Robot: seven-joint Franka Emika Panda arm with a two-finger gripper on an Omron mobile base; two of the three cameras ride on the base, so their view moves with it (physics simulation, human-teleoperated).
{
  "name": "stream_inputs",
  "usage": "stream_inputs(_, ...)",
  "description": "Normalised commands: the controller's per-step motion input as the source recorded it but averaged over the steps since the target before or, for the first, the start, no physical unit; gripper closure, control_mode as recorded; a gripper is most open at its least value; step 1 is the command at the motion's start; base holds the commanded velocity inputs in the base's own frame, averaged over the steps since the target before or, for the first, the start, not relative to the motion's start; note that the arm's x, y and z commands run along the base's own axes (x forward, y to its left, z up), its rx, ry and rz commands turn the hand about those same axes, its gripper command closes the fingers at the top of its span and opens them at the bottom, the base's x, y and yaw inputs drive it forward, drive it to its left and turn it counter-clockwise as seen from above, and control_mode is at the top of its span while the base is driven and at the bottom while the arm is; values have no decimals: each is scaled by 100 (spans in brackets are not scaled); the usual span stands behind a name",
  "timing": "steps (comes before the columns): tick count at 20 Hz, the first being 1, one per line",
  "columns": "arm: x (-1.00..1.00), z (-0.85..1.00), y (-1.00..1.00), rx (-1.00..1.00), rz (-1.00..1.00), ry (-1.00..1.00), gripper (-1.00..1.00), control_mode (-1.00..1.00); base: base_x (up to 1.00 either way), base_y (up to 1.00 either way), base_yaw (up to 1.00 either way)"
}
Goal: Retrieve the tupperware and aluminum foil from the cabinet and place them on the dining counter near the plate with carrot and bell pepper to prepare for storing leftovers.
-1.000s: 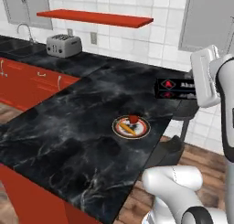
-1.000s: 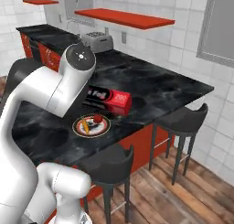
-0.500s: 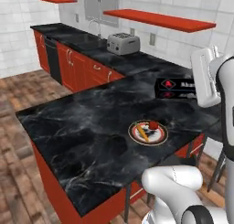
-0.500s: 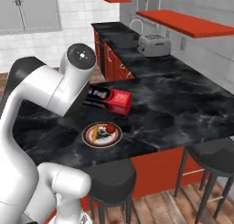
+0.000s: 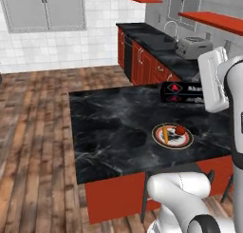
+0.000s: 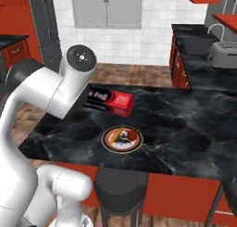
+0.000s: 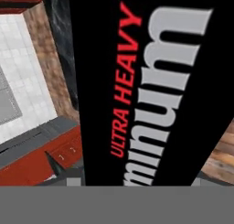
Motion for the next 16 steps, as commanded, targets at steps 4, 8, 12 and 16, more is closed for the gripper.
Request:
stream_inputs(4,0,0,0,0,0,0,100,100,24,-79,43)
stream_inputs(8,0,0,0,0,0,0,100,100,22,-65,31)
stream_inputs(12,12,-23,-27,0,3,0,100,-100,1,-11,4)
stream_inputs(16,40,-47,-59,0,-11,4,100,-100,0,0,0)
